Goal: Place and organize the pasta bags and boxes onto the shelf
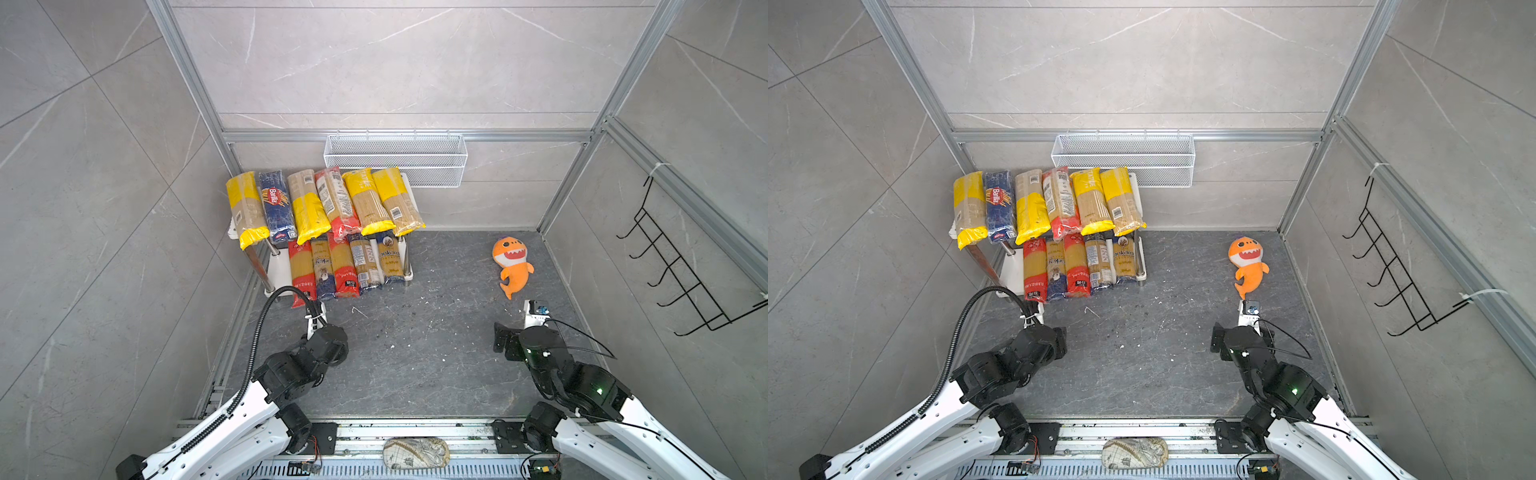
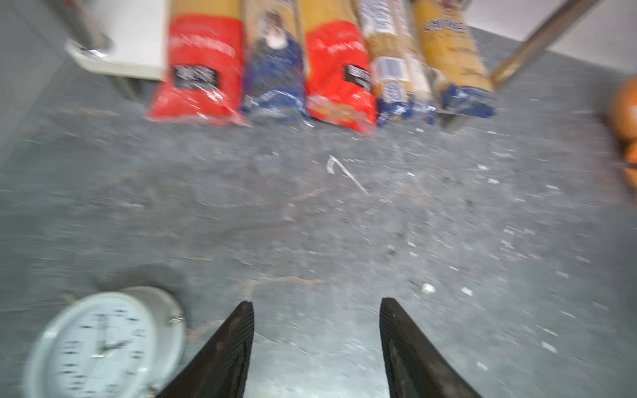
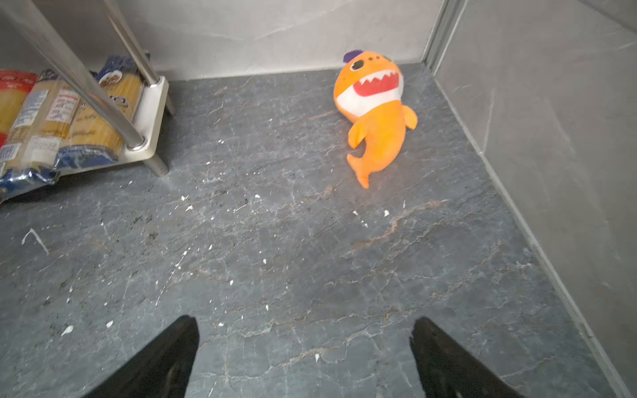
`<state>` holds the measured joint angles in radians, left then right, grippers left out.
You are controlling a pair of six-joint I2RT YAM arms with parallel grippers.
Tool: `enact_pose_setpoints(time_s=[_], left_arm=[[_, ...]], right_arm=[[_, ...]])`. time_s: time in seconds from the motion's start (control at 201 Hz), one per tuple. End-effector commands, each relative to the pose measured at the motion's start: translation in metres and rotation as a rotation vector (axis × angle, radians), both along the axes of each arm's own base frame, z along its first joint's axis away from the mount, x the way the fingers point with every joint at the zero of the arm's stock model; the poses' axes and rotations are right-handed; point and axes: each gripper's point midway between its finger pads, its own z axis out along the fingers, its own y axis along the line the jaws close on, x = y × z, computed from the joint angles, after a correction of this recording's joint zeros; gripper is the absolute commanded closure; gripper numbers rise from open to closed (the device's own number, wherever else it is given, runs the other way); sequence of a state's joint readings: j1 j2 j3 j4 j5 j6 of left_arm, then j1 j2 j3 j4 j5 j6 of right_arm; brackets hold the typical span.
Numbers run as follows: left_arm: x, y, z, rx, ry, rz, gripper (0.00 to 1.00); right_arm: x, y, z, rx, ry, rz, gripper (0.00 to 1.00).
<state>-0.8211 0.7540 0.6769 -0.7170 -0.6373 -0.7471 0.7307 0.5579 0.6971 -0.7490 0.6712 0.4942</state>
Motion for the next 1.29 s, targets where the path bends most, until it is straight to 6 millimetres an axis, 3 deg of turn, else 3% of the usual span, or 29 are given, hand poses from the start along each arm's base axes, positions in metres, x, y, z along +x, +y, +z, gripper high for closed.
enact_pose_setpoints(time_s=[0.0, 0.224, 0.333, 0.378, 0.582, 0.662, 0.811, 0.951, 1.11, 1.289], left_arm=[[0.013, 0.019, 0.018, 0.190, -0.092, 0.047, 0.39], [0.040, 0.014, 0.030, 0.320, -0.257, 0.047, 0.31], [0.050, 0.022, 0.034, 0.421, -0.336, 0.095, 0.14], [0.053, 0.030, 0.033, 0.442, -0.351, 0.139, 0.01], [0.069, 0.081, 0.010, 0.372, -0.352, 0.242, 0.00], [0.073, 0.093, 0.009, 0.307, -0.394, 0.261, 0.00], [0.086, 0.106, 0.012, 0.349, -0.433, 0.279, 0.00], [0.102, 0.111, -0.007, 0.349, -0.412, 0.272, 0.00], [0.115, 0.118, -0.042, 0.284, -0.343, 0.260, 0.00], [0.126, 0.119, -0.046, 0.304, -0.327, 0.239, 0.01]], right_arm=[[0.008, -0.018, 0.011, -0.086, -0.067, -0.103, 0.00], [0.035, -0.004, 0.009, -0.198, -0.052, -0.120, 0.00], [0.051, 0.000, 0.003, -0.175, -0.086, -0.119, 0.00], [0.057, -0.003, -0.001, -0.152, -0.092, -0.130, 0.00], [0.085, -0.031, -0.025, -0.108, -0.051, -0.176, 0.00], [0.094, -0.041, -0.033, -0.094, -0.036, -0.197, 0.00], [0.108, -0.060, -0.047, 0.012, -0.034, -0.251, 0.00], [0.112, -0.077, -0.058, 0.059, -0.032, -0.304, 0.00], [0.112, -0.089, -0.065, 0.071, -0.018, -0.346, 0.00], [0.112, -0.099, -0.071, 0.080, -0.011, -0.383, 0.00]])
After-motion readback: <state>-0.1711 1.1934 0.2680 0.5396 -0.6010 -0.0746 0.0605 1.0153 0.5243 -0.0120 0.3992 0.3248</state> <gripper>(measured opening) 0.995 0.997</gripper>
